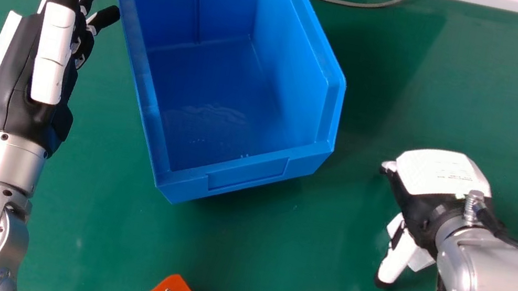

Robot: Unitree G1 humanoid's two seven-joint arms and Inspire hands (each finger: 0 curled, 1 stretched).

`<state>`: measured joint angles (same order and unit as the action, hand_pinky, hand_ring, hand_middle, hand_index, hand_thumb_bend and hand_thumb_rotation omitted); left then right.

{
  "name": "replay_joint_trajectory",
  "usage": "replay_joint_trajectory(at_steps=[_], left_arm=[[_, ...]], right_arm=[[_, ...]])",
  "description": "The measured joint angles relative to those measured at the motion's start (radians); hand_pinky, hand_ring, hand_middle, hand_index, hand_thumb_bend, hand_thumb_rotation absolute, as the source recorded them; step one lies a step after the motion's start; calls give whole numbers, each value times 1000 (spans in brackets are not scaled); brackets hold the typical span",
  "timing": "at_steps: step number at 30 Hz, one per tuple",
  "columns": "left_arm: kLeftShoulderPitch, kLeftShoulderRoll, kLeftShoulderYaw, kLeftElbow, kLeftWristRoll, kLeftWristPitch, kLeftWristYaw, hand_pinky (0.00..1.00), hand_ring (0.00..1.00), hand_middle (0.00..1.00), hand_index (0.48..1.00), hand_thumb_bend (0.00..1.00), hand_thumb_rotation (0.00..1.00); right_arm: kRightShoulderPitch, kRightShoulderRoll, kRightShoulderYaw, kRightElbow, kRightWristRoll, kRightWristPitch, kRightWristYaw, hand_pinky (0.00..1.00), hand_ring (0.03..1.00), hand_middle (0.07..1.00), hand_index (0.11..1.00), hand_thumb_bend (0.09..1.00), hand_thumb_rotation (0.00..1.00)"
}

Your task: Pick all objects and put in blue box

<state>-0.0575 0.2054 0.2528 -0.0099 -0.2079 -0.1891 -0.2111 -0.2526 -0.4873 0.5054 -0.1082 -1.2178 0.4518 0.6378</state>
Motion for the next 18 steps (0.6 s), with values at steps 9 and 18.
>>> replay_joint_trajectory(at_steps=[9, 18], left_arm=[[0, 2, 3, 0, -9, 5, -6, 908, 982, 996, 990, 794, 1000], [-7, 3, 7, 0, -13, 9, -6, 912, 985, 997, 991, 796, 1000]], right_arm=[[-6, 14, -2, -10, -13, -5, 31, 316, 474, 586, 670, 688, 81], [-4, 25, -18, -17, -11, 1, 59, 274, 407, 547, 605, 630, 52]])
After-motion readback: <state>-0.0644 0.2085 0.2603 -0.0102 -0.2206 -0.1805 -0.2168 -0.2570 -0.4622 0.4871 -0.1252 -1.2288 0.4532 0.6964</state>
